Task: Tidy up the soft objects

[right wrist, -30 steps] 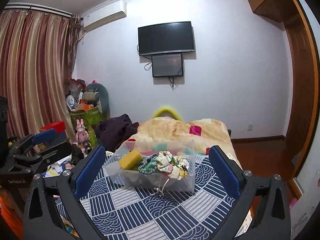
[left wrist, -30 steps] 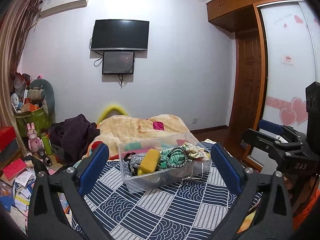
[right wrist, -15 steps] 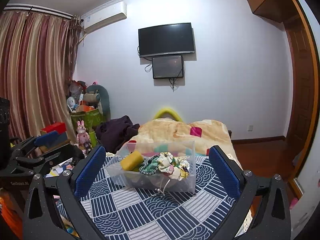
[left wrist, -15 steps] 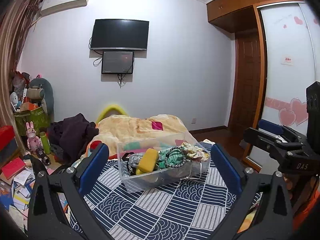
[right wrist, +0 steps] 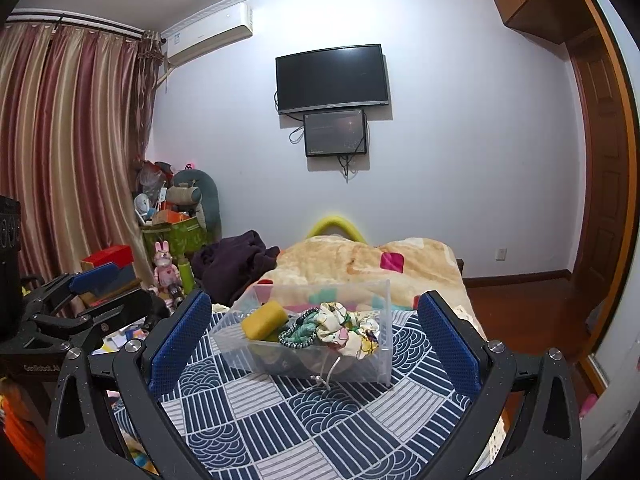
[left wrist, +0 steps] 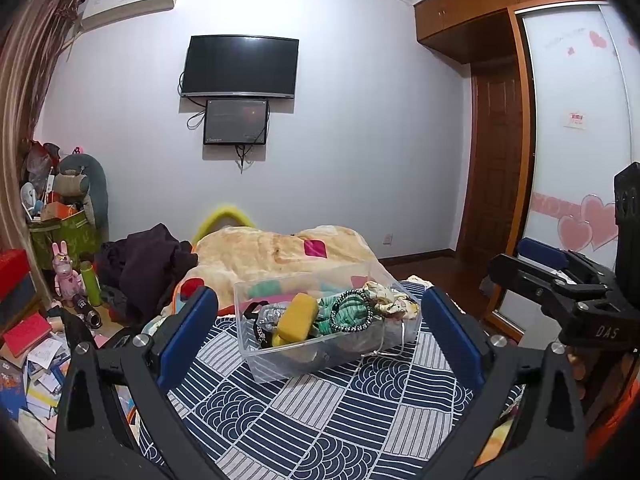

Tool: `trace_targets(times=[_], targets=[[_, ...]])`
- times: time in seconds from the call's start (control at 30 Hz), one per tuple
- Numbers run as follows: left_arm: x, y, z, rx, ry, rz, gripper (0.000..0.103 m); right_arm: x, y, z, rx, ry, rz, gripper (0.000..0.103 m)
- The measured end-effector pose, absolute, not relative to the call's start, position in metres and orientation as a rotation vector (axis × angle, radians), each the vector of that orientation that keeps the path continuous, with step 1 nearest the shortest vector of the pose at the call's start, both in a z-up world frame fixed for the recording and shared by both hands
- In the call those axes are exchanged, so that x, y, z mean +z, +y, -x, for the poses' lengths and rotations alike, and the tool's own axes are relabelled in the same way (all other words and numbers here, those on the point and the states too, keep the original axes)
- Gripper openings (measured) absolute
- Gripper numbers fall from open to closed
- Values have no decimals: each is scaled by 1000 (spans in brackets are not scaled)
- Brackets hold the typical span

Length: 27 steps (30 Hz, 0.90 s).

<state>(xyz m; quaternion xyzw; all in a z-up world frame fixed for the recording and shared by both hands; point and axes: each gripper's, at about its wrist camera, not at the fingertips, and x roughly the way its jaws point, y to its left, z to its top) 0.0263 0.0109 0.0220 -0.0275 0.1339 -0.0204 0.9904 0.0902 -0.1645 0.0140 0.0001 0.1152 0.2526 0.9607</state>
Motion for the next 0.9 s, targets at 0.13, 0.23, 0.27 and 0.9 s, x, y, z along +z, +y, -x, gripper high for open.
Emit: trace_targets(times=[0.13, 0.23, 0.27, 0.9], targets=[[21, 10, -26, -48, 272, 51, 103, 14, -164, -90, 513, 236, -5, 103], [21, 10, -26, -48, 269, 45, 103, 14, -164, -88, 511, 235, -6, 103], [21, 10, -26, -49, 269, 46, 103, 14, -164, -88, 512, 235, -5, 103], [21, 13, -29, -60, 280, 78, 103, 13, -165, -87, 508, 236, -10, 103]])
